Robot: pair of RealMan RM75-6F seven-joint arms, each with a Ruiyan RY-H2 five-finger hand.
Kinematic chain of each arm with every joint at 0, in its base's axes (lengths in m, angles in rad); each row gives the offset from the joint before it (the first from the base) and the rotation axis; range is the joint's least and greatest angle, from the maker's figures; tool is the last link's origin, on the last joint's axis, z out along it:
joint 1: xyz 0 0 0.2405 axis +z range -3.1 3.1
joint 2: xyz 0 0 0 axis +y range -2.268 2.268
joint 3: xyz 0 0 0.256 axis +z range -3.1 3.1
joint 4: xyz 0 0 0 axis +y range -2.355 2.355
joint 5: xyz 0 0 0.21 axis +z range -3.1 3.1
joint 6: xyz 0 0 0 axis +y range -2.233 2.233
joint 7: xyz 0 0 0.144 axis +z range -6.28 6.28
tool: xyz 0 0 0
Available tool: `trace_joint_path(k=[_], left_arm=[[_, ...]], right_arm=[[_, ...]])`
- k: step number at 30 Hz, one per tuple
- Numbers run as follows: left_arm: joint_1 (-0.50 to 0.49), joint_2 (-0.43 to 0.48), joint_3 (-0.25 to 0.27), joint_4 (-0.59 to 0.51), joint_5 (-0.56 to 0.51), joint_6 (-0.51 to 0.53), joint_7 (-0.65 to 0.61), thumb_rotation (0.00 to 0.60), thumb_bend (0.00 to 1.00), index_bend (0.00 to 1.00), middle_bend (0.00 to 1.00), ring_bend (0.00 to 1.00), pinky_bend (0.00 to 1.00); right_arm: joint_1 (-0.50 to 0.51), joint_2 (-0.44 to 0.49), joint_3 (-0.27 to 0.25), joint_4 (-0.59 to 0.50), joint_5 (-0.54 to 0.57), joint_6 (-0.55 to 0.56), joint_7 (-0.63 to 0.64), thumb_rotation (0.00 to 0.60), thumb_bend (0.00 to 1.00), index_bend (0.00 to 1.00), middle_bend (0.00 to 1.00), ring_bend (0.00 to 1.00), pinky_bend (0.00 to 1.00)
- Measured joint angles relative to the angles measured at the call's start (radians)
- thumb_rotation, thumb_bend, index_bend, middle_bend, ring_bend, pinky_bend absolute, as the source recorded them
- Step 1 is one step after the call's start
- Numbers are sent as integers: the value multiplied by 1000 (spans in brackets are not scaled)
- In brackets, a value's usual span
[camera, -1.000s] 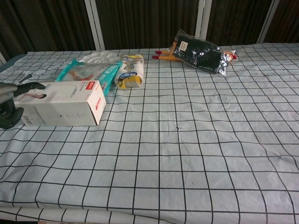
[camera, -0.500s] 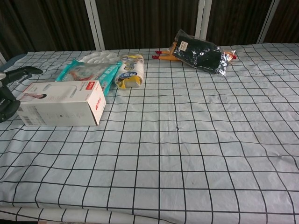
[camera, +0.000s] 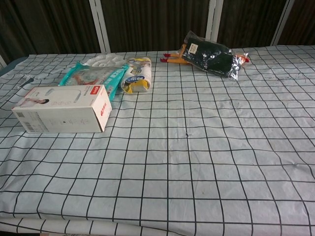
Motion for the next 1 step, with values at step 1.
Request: trace_joint_path(k=[1], left_arm=[[15,-1,4,16,16,6,-12,600,375,0,0,0,0]], right_arm=[[1,-3,0,0,1,-5,-7,600,368,0,0,0,0]])
